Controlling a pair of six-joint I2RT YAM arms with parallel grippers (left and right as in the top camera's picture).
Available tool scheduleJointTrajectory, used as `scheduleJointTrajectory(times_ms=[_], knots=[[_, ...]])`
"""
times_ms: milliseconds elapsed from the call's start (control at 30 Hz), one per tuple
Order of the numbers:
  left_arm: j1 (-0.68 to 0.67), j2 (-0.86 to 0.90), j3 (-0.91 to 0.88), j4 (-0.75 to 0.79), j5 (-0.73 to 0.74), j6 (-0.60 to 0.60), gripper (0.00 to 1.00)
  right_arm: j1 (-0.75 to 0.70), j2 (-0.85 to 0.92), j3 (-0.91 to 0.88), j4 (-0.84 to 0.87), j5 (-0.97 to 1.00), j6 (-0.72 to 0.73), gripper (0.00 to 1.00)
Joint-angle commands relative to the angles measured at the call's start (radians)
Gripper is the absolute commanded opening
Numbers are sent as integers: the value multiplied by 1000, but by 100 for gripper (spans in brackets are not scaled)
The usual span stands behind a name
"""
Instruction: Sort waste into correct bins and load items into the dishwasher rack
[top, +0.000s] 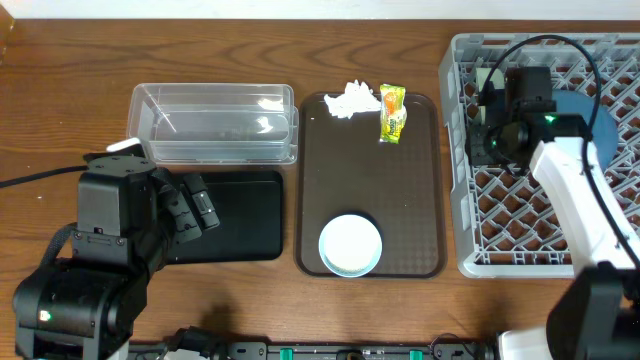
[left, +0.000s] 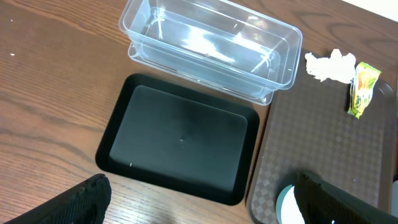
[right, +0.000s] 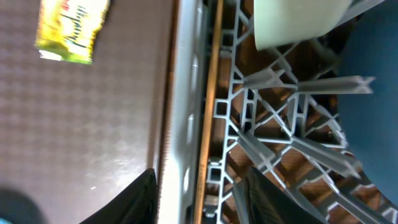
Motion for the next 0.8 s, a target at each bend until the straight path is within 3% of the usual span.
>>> scheduleJointTrajectory(times_ms=[0, 133, 367, 567, 767], knots=[[3, -2, 0, 0, -16, -6, 96, 19, -127, 20, -11, -58, 24, 45], [3, -2, 0, 0, -16, -6, 96, 63, -252, 20, -31, -170, 24, 46], [3, -2, 0, 0, -16, -6, 96, 197, -395, 20, -61, -172, 24, 50], [3, -2, 0, 0, -16, -6, 96, 198, -528, 20, -58, -172, 39, 58], [3, -2, 0, 0, -16, -6, 96, 198, -714, 21, -52, -171, 4, 59]])
